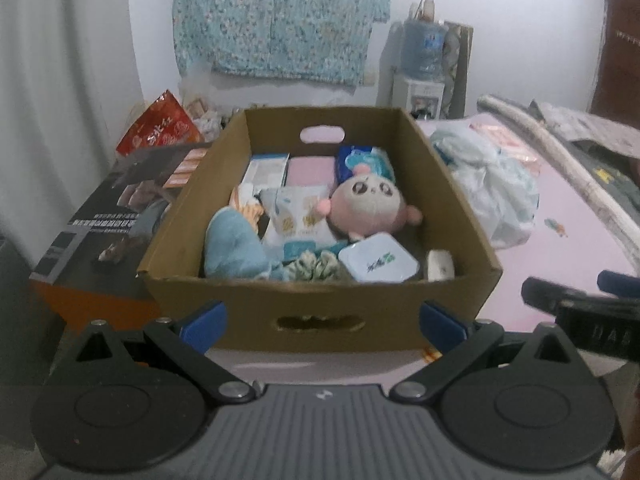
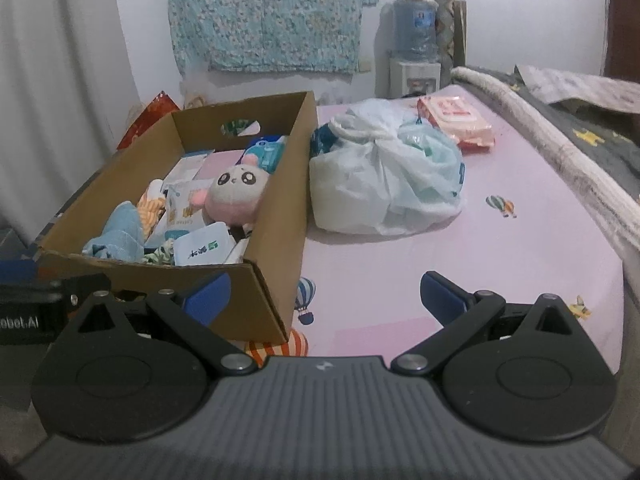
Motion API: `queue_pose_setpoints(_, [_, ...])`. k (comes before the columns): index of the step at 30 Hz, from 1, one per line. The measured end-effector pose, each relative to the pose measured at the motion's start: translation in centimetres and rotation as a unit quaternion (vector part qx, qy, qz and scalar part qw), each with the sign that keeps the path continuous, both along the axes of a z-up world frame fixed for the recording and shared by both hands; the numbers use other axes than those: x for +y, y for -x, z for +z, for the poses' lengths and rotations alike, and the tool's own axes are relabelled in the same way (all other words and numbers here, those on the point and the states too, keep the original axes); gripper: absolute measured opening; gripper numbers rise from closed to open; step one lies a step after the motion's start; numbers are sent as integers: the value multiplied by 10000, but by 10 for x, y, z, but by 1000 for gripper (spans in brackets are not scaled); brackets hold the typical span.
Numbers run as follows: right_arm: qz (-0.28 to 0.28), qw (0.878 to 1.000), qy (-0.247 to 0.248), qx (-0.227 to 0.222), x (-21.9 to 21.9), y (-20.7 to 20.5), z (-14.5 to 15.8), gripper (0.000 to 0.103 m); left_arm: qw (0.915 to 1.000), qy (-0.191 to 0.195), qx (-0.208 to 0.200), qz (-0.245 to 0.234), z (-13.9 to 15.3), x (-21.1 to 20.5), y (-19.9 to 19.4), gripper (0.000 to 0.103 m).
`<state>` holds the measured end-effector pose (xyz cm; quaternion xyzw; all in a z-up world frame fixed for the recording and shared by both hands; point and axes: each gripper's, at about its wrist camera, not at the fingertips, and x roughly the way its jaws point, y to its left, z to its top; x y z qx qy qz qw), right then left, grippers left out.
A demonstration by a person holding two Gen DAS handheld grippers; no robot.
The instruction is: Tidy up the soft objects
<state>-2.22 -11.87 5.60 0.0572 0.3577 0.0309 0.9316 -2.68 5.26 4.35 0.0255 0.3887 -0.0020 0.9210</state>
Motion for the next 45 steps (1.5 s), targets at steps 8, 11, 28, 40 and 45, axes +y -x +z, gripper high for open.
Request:
queue_pose_setpoints(8, [151,9996,-93,238,5,-3,-1,102,9996,-160,222,23,2,-1,-2,103])
queue_pose_setpoints(11, [274,9992,-22,290,12,-2,-1,102,9994,-161,279,90,3,2,-3,103])
queue_pose_setpoints(28, [396,9986,8,363,21,-5,0,102,9985,-263,339,343,1,12,-6,103])
queue_pose_setpoints(40, [452,9981,17,409,24,-5,-2,102,9983,-330,321,357,2,11,-6,103])
queue_pose_setpoints(45, [470,9980,40,418,25,-5,-3,102,9982,-331,333,377,1,13,-8,103])
